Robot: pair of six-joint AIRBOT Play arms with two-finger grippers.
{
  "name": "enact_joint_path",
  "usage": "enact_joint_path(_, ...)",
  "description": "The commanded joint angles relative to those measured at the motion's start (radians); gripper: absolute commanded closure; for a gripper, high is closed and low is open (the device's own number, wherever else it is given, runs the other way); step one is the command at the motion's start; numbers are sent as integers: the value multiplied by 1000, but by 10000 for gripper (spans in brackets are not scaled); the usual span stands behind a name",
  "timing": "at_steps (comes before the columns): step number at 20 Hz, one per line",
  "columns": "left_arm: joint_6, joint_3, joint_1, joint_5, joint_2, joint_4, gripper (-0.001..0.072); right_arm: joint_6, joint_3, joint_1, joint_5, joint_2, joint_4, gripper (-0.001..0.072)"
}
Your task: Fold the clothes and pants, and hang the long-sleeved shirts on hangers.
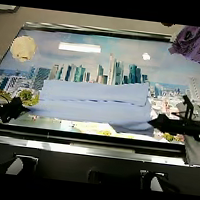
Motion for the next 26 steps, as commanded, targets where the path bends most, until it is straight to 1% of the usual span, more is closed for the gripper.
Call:
enact_joint_path(1, 44, 5, -50, 201, -14, -61, 691, 27, 204, 152, -123, -149, -108, 681)
enact_joint_path(3, 83, 19, -114, 320, -81, -61, 691, 27, 329, 193, -166, -285, -143, 681)
enact_joint_path(6, 92, 79, -199, 491, -209, -61, 691, 23, 493, 215, -198, -470, -153, 680)
enact_joint_path(8, 112, 155, -237, 543, -308, -60, 692, 22, 581, 215, -207, -571, -153, 680)
enact_joint_path(11, 142, 291, -275, 542, -471, -59, 691, 23, 690, 215, -224, -697, -150, 680)
enact_joint_path(14, 148, 417, -298, 541, -617, -55, 691, 23, 737, 215, -249, -788, -151, 679)
enact_joint_path(17, 145, 501, -307, 541, -723, -58, 691, 21, 737, 215, -277, -853, -142, 678)
enact_joint_path(20, 145, 531, -323, 541, -782, -66, 686, 18, 737, 215, -304, -901, -98, 677)
enact_joint_path(21, 145, 532, -328, 541, -792, -66, 637, 19, 737, 215, -313, -909, -85, 674)
enact_joint_path(22, 144, 533, -331, 541, -797, -67, 542, 20, 737, 215, -322, -914, -71, 622)
enact_joint_path(23, 131, 534, -332, 541, -797, -69, 382, 23, 737, 215, -323, -913, -60, 587)
enact_joint_path(24, 110, 535, -330, 541, -795, -69, 204, 24, 737, 214, -318, -910, -42, 524)
enact_joint_path(25, 99, 541, -325, 527, -790, -68, 9, 40, 737, 213, -310, -902, -36, 481)
enact_joint_path(26, 99, 553, -317, 500, -785, -67, -13, 68, 740, 213, -302, -886, -46, 394)
